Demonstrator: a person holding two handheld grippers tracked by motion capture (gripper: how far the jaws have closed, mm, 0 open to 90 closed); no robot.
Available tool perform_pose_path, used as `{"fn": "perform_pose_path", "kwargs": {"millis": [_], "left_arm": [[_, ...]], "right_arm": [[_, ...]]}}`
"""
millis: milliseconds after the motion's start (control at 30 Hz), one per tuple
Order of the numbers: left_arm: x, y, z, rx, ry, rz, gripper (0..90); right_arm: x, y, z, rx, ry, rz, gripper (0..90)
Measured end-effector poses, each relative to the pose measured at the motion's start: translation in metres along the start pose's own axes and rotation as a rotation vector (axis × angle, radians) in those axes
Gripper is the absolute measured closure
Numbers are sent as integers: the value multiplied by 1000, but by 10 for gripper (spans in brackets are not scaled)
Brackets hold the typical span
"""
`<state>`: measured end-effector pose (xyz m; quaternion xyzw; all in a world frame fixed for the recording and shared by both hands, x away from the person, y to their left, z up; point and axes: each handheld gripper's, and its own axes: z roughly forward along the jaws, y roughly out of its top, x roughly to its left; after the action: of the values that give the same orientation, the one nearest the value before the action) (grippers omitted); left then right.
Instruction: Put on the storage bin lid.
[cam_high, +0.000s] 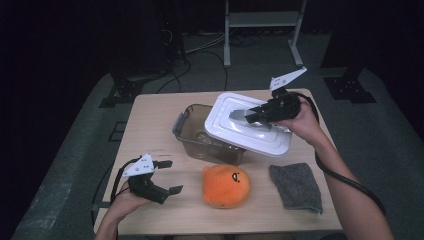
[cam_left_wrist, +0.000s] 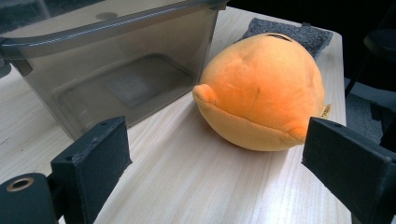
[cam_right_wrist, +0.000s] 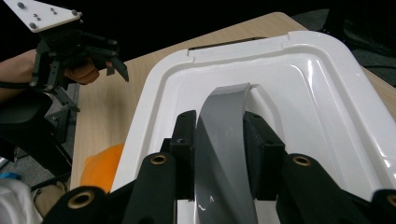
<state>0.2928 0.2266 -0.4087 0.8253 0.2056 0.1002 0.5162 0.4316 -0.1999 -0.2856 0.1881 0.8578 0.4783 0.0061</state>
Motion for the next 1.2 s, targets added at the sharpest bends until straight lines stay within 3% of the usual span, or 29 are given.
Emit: {"fn": "perform_pose_path", "kwargs": {"millis": [700,1200], "left_arm": [[-1,-1,1,4,2,-8,68],[-1,-1,1,2,5,-12,68]], "right_arm": [[9,-72,-81,-33,-104,102,669],[7,-117,-102,-43,-142,175,668]]}}
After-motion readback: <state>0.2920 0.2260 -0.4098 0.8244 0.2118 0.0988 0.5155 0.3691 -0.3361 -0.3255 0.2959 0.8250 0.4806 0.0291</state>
